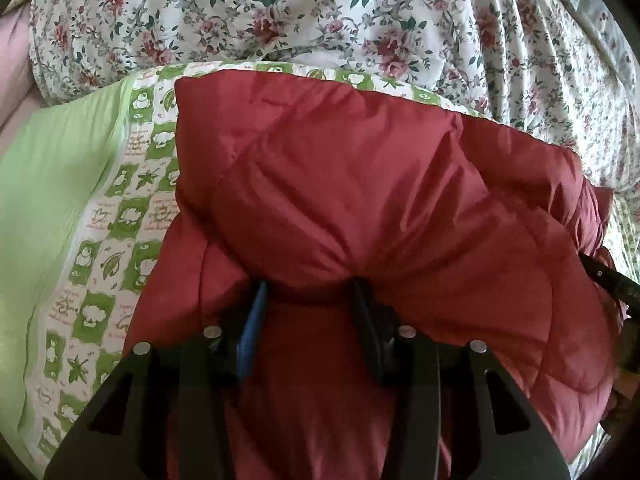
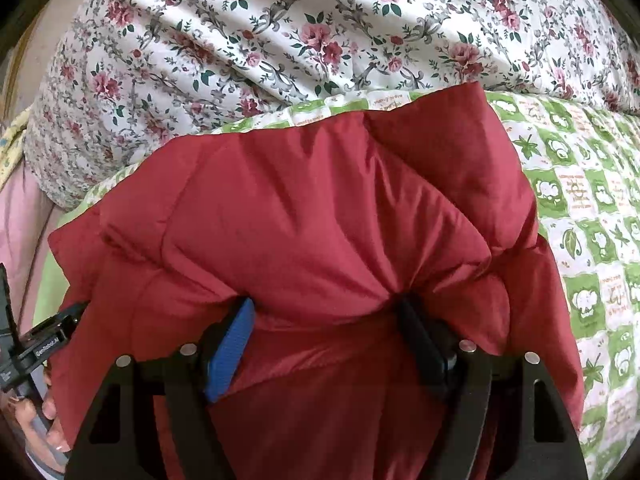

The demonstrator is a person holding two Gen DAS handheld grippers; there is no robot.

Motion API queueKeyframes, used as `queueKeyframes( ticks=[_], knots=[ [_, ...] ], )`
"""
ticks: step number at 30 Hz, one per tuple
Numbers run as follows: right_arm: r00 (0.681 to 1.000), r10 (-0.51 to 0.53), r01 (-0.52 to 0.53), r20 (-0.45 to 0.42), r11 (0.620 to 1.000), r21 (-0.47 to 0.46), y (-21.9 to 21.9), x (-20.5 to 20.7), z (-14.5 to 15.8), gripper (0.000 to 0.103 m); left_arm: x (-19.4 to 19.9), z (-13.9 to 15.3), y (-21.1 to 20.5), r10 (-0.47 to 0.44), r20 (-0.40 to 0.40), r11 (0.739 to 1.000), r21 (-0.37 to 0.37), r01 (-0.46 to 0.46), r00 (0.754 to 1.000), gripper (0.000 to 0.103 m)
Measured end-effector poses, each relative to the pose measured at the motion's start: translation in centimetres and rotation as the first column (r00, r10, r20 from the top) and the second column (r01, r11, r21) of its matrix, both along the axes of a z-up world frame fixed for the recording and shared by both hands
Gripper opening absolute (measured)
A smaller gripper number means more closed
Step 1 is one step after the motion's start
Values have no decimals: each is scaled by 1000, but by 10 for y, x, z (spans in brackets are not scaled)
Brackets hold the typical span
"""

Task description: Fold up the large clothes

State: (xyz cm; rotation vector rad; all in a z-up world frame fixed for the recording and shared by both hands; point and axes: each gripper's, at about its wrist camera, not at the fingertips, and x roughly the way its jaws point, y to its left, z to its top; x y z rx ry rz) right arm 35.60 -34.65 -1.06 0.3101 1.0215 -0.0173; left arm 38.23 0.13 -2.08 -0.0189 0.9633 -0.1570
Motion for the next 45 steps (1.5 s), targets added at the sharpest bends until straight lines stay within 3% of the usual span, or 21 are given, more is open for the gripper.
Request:
queueKeyframes(
  ticks=[10, 23, 29, 32, 33, 37, 45],
  knots=[
    [997, 1, -3, 74, 999, 32, -3, -29, 31, 76, -36, 32, 27, -19, 13, 990, -139, 21, 1000, 43],
    [995, 11, -19, 103, 997, 73, -17, -79, 56, 77, -69, 43, 45, -64, 53, 985, -159, 72, 997, 48],
    [994, 8, -14, 109, 998, 53, -36, -109, 65, 85, -84, 52, 66, -68, 81, 977, -197, 83, 994, 58],
    [995, -10, 5, 101, 998, 55, -52, -123, 64, 89, -88, 54, 83, -42, 98, 976, -209, 62, 994, 76],
    [995, -17, 10, 97, 998, 63, -58, -127, 63, 91, -89, 53, 92, -23, 98, 974, -224, 45, 995, 80],
    [996, -49, 41, 75, 994, 106, -77, -135, 54, 91, -82, 44, 116, 7, 54, 954, -299, 9, 998, 80],
    [996, -81, 72, 31, 970, 232, -91, -137, 32, 92, -66, 11, 131, -11, -55, 899, -438, -14, 998, 80]
  ],
)
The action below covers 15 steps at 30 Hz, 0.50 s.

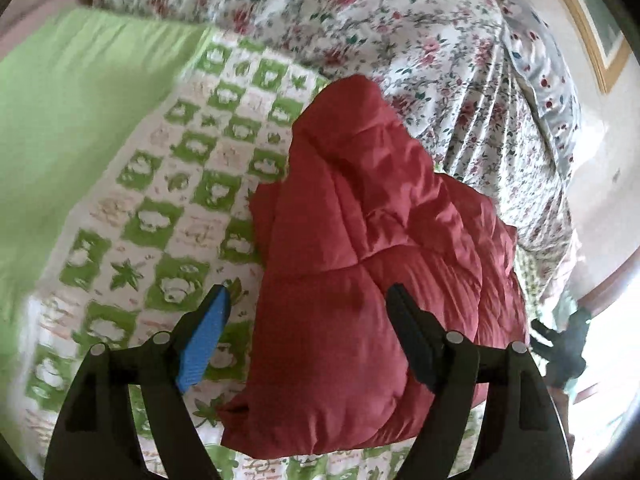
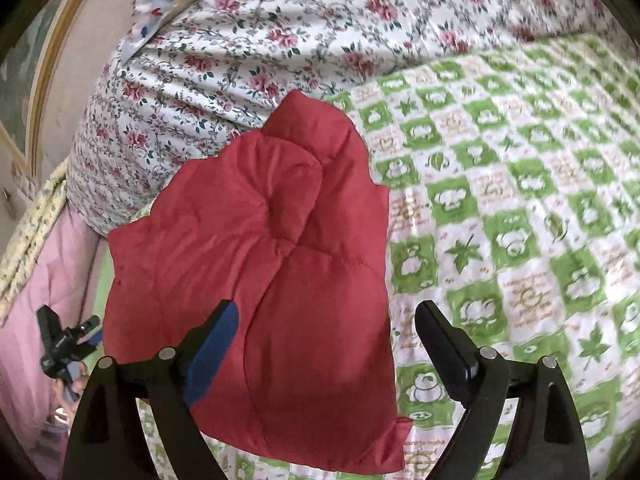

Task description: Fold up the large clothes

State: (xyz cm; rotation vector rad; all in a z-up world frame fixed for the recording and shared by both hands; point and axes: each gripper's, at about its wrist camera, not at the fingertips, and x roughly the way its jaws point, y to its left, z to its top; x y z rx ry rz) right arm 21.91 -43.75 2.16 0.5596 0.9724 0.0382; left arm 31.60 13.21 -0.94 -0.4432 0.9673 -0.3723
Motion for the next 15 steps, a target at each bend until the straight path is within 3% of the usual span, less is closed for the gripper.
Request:
queueKeyframes(
  ticks=[11, 14, 15],
  knots=[
    [999, -9, 15, -46, 990, 137, -8, 11, -30, 95, 16, -33, -4, -43, -85, 993, -116, 33, 995, 90],
    [998, 0, 13, -67, 980, 197, -7, 20, -45, 98, 24, -44, -9, -48, -119, 987, -157, 29, 992, 103],
    [998, 4, 12, -70, 976, 220, -6, 23, -49, 98, 25, -48, -11, -50, -128, 985, -167, 28, 991, 103]
  ],
)
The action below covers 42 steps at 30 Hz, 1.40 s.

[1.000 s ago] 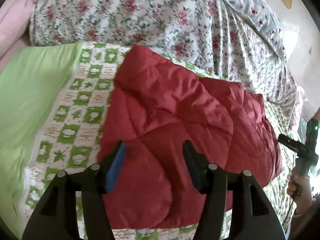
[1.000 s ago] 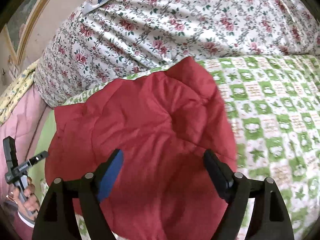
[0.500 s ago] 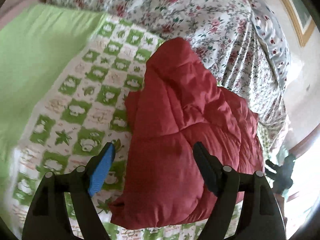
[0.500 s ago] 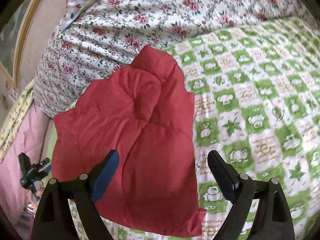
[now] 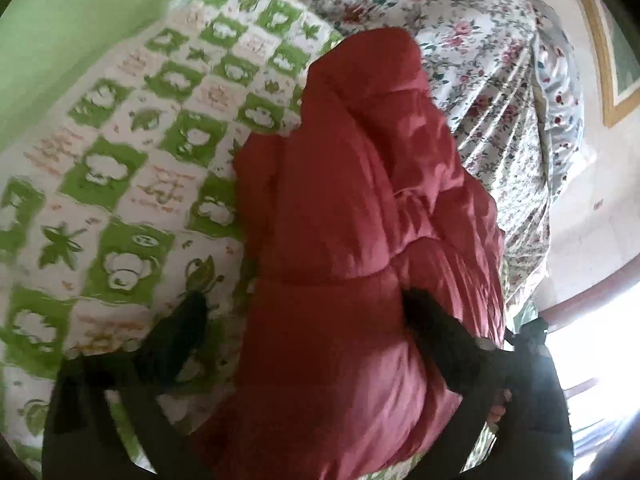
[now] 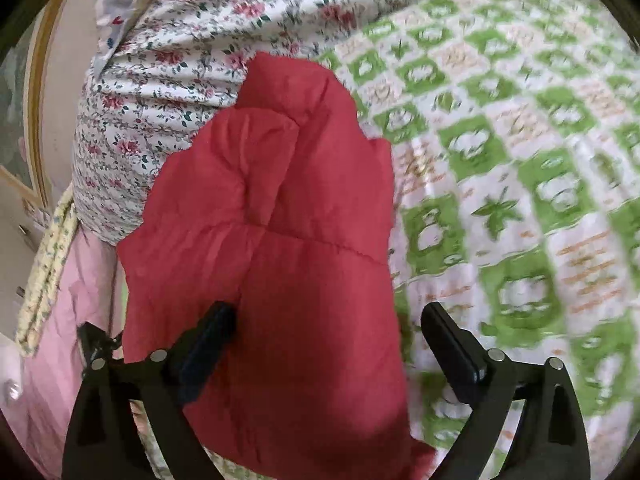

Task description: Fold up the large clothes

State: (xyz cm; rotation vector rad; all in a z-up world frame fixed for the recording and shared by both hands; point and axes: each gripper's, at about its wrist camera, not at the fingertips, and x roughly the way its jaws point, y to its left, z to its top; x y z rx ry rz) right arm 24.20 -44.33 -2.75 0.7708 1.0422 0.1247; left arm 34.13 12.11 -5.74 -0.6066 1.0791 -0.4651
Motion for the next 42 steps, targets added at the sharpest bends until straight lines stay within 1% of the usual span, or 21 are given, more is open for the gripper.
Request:
queueKeyframes(
  ticks=[2, 4, 5, 6, 7, 8, 9, 10, 11, 12, 15, 17, 20, 24, 29, 33, 35, 37, 39, 42],
  knots=[
    [1000, 7, -8, 6, 999, 38, 4, 5, -5, 99, 2, -6, -6, -18, -12, 999, -33, 18, 1000, 103],
    [1000, 16, -17, 12, 998, 55, 9, 9, -7, 97, 2, -7, -15, -44, -6, 998, -44, 44, 999, 102],
    [999, 31, -32, 14, 996, 78, 12, 11, -8, 93, 1, -5, -18, -53, 8, 998, -44, 53, 999, 97],
    [999, 38, -39, 12, 996, 82, 15, 12, -8, 88, 0, -3, -23, -69, 25, 996, -49, 70, 997, 85],
    [999, 40, -40, 9, 996, 76, 16, 13, -8, 85, -3, 2, -27, -73, 48, 997, -28, 74, 996, 79],
    [999, 46, -46, 7, 996, 77, 17, 13, -6, 78, -5, 6, -29, -77, 62, 997, -19, 78, 995, 74],
    [999, 45, -46, 7, 996, 82, 17, 11, -3, 69, -8, 10, -31, -85, 80, 996, -8, 86, 993, 65],
    [999, 48, -49, 11, 995, 82, 17, 9, 1, 64, -10, 15, -32, -91, 94, 996, 3, 91, 991, 58],
    [998, 52, -54, 19, 995, 78, 18, 7, 6, 56, -15, 21, -33, -98, 112, 995, 13, 98, 989, 55],
    [998, 56, -58, 26, 996, 74, 19, 4, 12, 50, -19, 27, -34, -104, 125, 995, 19, 102, 987, 51],
    [996, 71, -73, 51, 996, 53, 24, -10, 33, 45, -36, 46, -37, -125, 170, 992, 35, 121, 978, 47],
    [995, 80, -83, 68, 996, 41, 29, -24, 48, 44, -48, 56, -40, -138, 194, 990, 38, 133, 971, 46],
    [992, 94, -97, 90, 995, 28, 34, -54, 67, 43, -76, 70, -40, -157, 217, 988, 29, 155, 963, 45],
    [990, 85, -88, 108, 996, 21, 37, -102, 86, 43, -114, 72, -35, -174, 215, 984, 1, 178, 961, 45],
    [993, 54, -59, 105, 997, 41, 37, -157, 94, 43, -163, 67, -30, -181, 211, 981, -31, 192, 961, 45],
    [993, 44, -51, 106, 996, 70, 39, -192, 93, 43, -194, 57, -20, -171, 192, 981, -54, 184, 966, 45],
    [994, 47, -54, 101, 996, 71, 40, -199, 87, 43, -200, 48, -16, -161, 174, 984, -47, 172, 971, 45],
    [996, 40, -45, 86, 997, 57, 42, -199, 80, 45, -198, 36, -14, -150, 139, 988, -26, 155, 979, 45],
    [997, 25, -28, 71, 999, 33, 40, -196, 70, 49, -192, 21, -15, -135, 101, 991, 12, 134, 986, 46],
    [998, 1, -3, 68, 1000, 25, 38, -190, 58, 55, -189, 15, -17, -116, 103, 993, 34, 113, 988, 49]
  ],
)
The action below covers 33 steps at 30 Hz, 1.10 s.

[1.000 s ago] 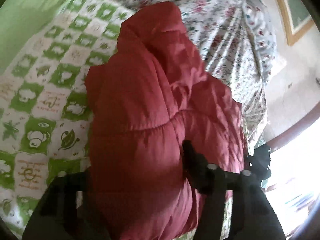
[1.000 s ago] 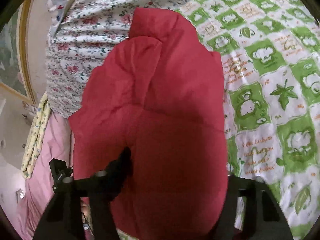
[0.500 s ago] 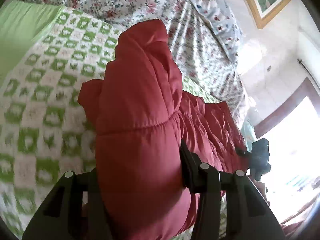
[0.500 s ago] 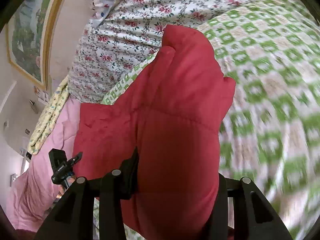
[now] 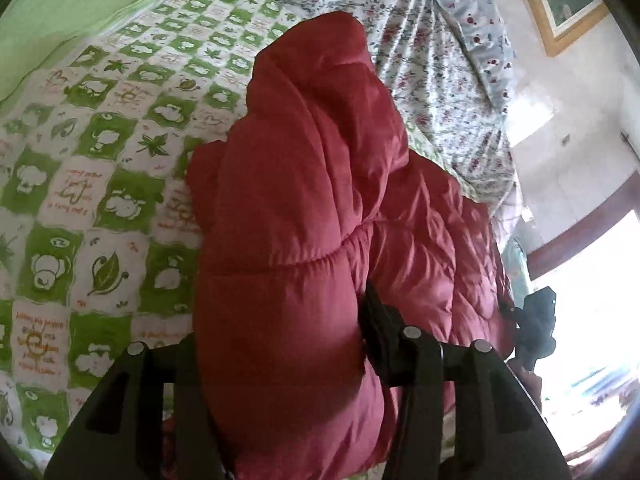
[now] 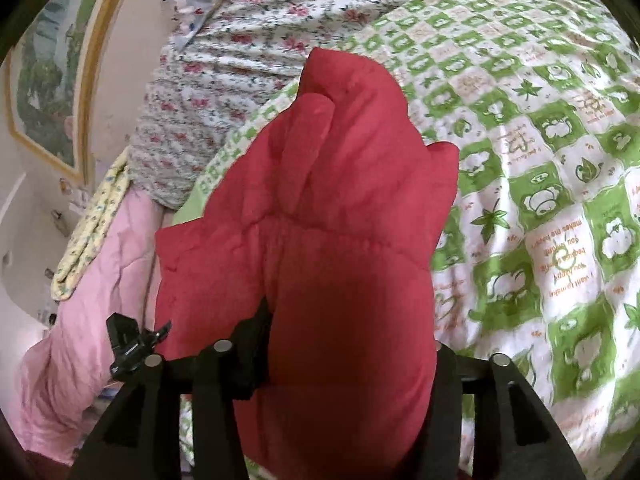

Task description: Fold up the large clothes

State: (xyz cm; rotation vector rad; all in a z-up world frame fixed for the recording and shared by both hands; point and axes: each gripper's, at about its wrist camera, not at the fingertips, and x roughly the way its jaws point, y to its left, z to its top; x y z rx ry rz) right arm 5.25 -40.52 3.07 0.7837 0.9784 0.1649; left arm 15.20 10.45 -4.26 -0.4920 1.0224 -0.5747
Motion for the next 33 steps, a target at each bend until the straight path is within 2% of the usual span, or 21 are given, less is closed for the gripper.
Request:
queueKeyframes(
  ticks=[5, 10, 15, 17, 18, 20, 26, 33],
  knots=[
    [1000, -20, 20, -8, 1000, 2, -2, 4, -9, 61, 0, 4, -12, 23, 32, 994, 103, -27, 999, 58],
    [1000, -25, 24, -17, 999, -35, -2, -1, -6, 71, -5, 14, -14, 82, 63, 972, 215, -94, 995, 82],
    [999, -40, 38, -15, 993, -108, -2, -6, 5, 77, -18, 29, -3, 125, 115, 951, 269, -152, 985, 85],
    [998, -60, 59, -6, 988, -142, -3, -11, 12, 80, -25, 36, -2, 139, 150, 935, 305, -180, 979, 85],
    [997, -71, 70, -1, 985, -159, -3, -13, 16, 82, -31, 42, -2, 154, 181, 918, 337, -209, 971, 85],
    [994, -104, 107, 23, 973, -203, -5, -21, 28, 83, -38, 50, -2, 156, 217, 906, 358, -228, 964, 85],
    [987, -114, 144, 109, 935, -323, 6, -44, 63, 83, -55, 67, -12, 119, 260, 919, 335, -205, 958, 85],
    [985, 14, 61, 170, 902, -427, 55, -44, 90, 83, -76, 76, -58, -1, 298, 922, 370, -114, 955, 85]
  ],
)
